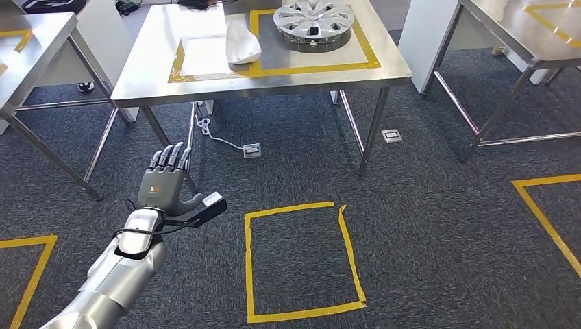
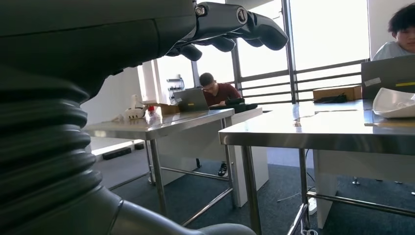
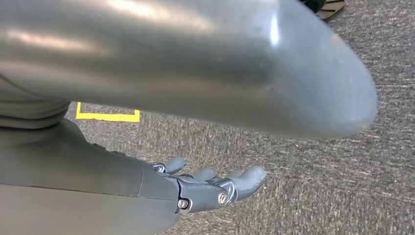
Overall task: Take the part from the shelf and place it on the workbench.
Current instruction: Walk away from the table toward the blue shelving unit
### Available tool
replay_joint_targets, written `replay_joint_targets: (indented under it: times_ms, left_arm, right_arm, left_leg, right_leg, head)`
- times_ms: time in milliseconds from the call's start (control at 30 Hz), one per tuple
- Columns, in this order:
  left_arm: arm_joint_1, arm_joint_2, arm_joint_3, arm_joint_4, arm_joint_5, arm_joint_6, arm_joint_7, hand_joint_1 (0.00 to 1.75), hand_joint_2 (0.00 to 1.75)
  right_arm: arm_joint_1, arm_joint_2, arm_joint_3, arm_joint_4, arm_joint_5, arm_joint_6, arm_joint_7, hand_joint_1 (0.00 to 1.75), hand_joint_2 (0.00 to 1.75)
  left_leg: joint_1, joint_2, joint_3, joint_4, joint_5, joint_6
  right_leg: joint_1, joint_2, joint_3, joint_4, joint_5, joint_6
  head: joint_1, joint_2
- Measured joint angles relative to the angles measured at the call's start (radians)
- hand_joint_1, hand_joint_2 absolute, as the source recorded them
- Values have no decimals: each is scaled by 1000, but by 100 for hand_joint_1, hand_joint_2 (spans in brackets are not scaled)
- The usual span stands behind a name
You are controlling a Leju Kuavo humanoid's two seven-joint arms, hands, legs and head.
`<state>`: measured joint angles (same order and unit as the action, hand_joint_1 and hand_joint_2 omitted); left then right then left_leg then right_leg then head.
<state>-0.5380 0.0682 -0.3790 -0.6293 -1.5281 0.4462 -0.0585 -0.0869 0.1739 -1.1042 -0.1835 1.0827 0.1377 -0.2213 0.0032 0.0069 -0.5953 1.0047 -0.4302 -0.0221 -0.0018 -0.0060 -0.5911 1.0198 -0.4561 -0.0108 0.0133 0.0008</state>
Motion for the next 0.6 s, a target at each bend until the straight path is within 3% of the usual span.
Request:
replay_joint_targets:
  times_ms: [100, 433, 600]
  left_arm:
    - [-1, -1, 1, 13, -3, 4, 4, 0, 175]
    - [0, -17, 24, 38, 21, 15, -6, 0, 175]
    - [56, -31, 81, 49, 137, 67, -16, 0, 175]
  right_arm:
    - [0, 0, 0, 0, -9, 1, -1, 0, 175]
    - [-1, 0, 0, 0, -15, -2, -6, 0, 175]
    - [5, -4, 24, -1, -64, -40, -12, 0, 175]
  left_leg:
    - [1, 0, -1, 0, 2, -2]
    - [0, 0, -5, 3, 2, -2]
    - [0, 0, -7, 3, 2, -1]
  right_leg:
    - [1, 0, -1, 0, 2, -1]
    - [0, 0, -2, 0, 3, 0]
    - [0, 0, -4, 0, 3, 1]
  head:
    - [0, 0]
    - [0, 0]
    - [0, 0]
